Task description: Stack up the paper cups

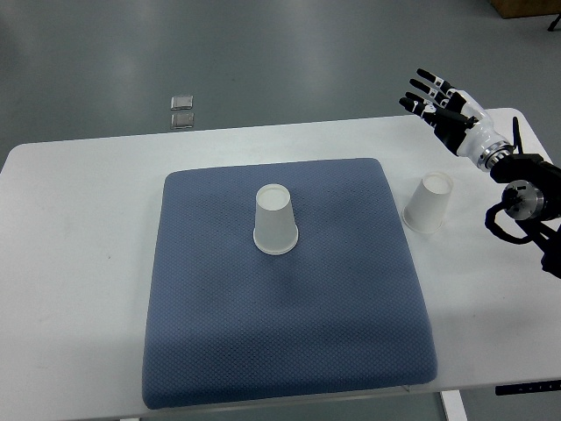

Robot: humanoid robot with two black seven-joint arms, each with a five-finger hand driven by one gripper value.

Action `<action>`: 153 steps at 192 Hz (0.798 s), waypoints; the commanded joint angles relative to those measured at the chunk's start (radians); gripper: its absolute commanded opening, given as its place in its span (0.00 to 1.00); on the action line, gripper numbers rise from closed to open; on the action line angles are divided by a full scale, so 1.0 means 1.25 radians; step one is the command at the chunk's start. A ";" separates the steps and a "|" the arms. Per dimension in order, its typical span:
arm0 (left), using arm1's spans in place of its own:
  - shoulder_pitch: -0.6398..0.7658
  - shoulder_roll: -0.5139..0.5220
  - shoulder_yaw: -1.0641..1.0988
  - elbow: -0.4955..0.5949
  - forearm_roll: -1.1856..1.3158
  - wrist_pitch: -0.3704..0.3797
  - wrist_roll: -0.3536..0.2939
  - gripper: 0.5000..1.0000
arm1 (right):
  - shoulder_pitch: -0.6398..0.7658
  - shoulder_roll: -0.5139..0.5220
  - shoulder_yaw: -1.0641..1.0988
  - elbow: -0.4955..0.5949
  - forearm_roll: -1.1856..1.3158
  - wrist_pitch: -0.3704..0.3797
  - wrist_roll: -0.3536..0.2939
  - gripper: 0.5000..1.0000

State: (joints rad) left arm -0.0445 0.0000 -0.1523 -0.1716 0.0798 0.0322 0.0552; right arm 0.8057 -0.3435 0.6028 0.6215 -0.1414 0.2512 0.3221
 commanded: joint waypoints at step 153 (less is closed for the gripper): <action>0.000 0.000 -0.001 0.011 0.000 0.000 -0.012 1.00 | -0.006 0.007 0.002 -0.012 0.003 0.006 0.004 0.83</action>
State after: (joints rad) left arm -0.0444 0.0000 -0.1533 -0.1592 0.0798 0.0324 0.0398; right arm 0.7993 -0.3362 0.6039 0.6076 -0.1401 0.2607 0.3244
